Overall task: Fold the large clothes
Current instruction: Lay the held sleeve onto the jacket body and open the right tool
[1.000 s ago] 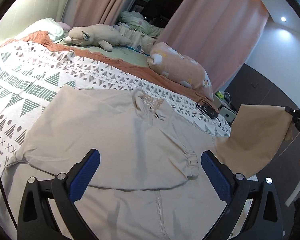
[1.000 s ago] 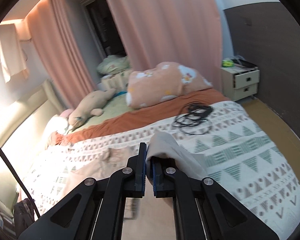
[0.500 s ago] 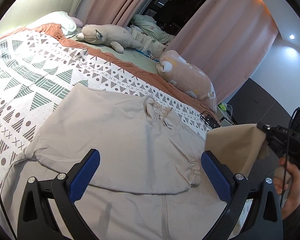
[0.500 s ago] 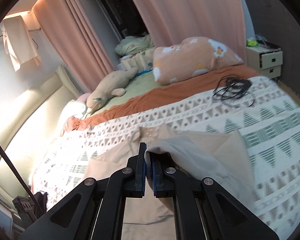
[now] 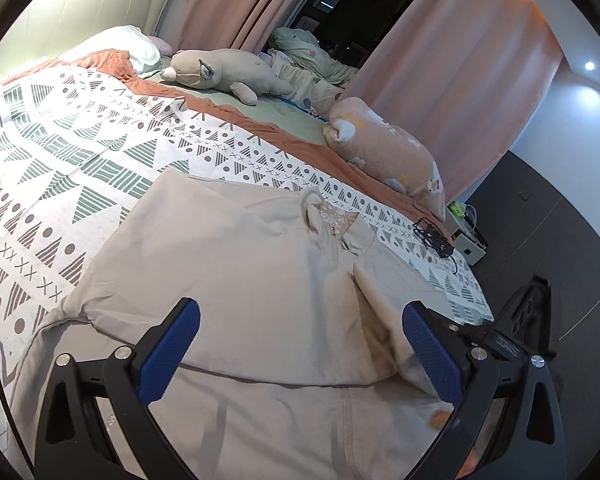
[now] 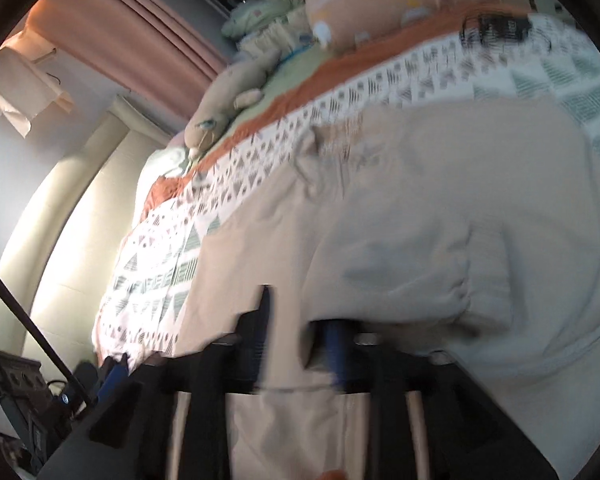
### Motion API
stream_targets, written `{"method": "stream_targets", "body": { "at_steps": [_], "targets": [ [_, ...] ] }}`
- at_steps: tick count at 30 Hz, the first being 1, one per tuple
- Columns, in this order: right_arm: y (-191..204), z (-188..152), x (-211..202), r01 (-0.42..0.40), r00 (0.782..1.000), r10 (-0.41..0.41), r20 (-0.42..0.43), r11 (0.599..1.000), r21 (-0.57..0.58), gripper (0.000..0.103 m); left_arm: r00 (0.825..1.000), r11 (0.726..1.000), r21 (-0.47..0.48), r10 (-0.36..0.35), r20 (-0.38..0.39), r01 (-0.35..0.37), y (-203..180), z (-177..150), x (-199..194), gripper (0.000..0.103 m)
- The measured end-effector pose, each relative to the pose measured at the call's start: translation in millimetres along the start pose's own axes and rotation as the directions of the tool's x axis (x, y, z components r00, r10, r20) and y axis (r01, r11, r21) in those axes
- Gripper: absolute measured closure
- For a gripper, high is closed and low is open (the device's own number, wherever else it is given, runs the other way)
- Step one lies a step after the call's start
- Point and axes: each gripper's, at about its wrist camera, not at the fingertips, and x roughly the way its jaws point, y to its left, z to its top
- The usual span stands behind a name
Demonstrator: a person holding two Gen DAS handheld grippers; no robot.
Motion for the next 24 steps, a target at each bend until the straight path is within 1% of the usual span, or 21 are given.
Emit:
{"method": "stream_targets", "body": {
  "at_steps": [1,3,6,8,9,10,11,12,14,15,17,18,19,21,24],
  "targets": [
    [-4,-3,5,-0.014,1.000,0.014,-0.013,1.000,0.007,0.000,1.000,1.000,-0.001,0.001,-0.004,-0.001,0,0,1,0.000],
    [-12,-7,5,-0.028,1.000,0.028,-0.007,0.999,0.030,0.000,1.000,1.000,0.006,0.004,-0.013,-0.004,-1,-1,2,0.000],
    [-32,-12,2,-0.056,0.998,0.058,-0.027,0.995,0.078,0.000,1.000,1.000,0.025,0.009,-0.028,-0.008,-8,-4,7,0.000],
    [-51,-17,-9,-0.090,0.996,0.090,0.005,0.989,0.115,0.000,1.000,0.999,0.044,0.004,-0.024,-0.003,-15,-6,8,0.000],
    [-63,-18,-18,-0.087,0.996,0.084,0.031,0.987,0.133,0.000,1.000,0.998,0.056,-0.003,-0.019,0.004,-19,-7,8,0.000],
    [-73,-23,-22,-0.068,0.997,0.062,0.040,0.987,0.149,0.000,1.000,0.997,0.072,-0.010,-0.015,0.011,-25,-8,9,0.000],
    [-82,-18,-28,-0.046,0.998,0.039,0.044,0.985,0.169,0.000,1.000,0.996,0.090,-0.013,-0.013,0.014,-31,-9,10,0.000],
    [-90,-14,-33,-0.042,0.998,0.032,0.059,0.981,0.188,0.000,1.000,0.994,0.108,-0.013,-0.014,0.014,-37,-11,12,0.000],
    [-110,-2,-49,-0.043,0.993,0.013,0.121,0.969,0.245,0.000,1.000,0.989,0.150,-0.006,-0.026,0.010,-50,-14,19,0.000],
    [-118,1,-55,-0.031,0.990,-0.008,0.143,0.964,0.264,0.000,0.999,0.985,0.170,-0.004,-0.032,0.009,-57,-16,23,0.000],
    [-137,8,-63,0.019,0.984,-0.072,0.165,0.954,0.299,0.000,0.999,0.978,0.210,0.002,-0.049,0.008,-72,-20,31,0.000],
    [-148,11,-65,0.042,0.980,-0.103,0.173,0.944,0.328,0.000,0.998,0.973,0.232,0.011,-0.058,0.002,-80,-22,35,0.000],
    [-160,13,-68,0.046,0.977,-0.120,0.179,0.928,0.370,0.000,0.998,0.966,0.258,0.019,-0.064,-0.002,-88,-25,39,0.000],
    [-183,16,-70,0.016,0.974,-0.116,0.193,0.891,0.454,0.001,0.997,0.954,0.300,0.030,-0.076,-0.006,-102,-30,46,0.000],
    [-210,24,-74,0.031,0.966,-0.156,0.206,0.860,0.509,0.004,0.993,0.937,0.350,0.043,-0.112,-0.001,-120,-38,61,0.000]
  ]
}}
